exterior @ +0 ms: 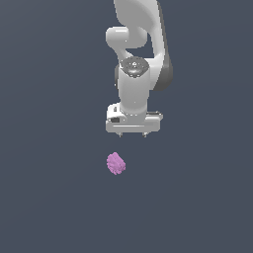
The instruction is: Pick up the object and move it to a goal position.
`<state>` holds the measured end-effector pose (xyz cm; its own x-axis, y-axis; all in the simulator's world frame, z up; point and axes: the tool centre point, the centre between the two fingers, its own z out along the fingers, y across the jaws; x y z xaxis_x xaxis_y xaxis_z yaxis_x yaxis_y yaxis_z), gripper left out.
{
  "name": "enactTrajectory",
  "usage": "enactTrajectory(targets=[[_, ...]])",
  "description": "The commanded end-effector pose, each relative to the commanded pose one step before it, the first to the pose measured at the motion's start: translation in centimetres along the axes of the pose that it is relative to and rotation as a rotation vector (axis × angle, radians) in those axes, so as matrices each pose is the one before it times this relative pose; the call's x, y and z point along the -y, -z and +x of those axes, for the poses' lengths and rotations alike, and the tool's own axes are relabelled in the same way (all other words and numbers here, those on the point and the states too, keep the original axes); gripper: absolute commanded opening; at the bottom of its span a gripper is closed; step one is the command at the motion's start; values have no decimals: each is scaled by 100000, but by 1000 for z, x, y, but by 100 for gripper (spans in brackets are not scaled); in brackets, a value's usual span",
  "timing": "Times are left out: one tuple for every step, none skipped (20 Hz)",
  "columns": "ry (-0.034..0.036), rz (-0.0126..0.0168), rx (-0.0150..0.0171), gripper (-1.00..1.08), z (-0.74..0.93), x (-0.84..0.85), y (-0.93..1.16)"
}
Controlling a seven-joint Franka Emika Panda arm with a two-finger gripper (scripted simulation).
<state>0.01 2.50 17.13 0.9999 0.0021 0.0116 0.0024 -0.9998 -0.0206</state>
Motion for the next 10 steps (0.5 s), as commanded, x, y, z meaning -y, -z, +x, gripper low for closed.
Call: enactTrajectory(targets=[[0, 0, 0, 100, 0, -1, 0], [154, -10, -8, 100, 5, 39, 17], [446, -26, -22, 100, 15, 111, 49], [749, -45, -38, 100, 24, 190, 82], [1051, -64, -54, 100, 34, 268, 117], [1368, -86, -72, 100, 44, 355, 157], [1430, -92, -79, 100, 46, 380, 170], [1163, -78, -67, 100, 37, 322, 146], [886, -61, -55, 100, 26, 259, 119], [607, -43, -41, 100, 15, 195, 91]])
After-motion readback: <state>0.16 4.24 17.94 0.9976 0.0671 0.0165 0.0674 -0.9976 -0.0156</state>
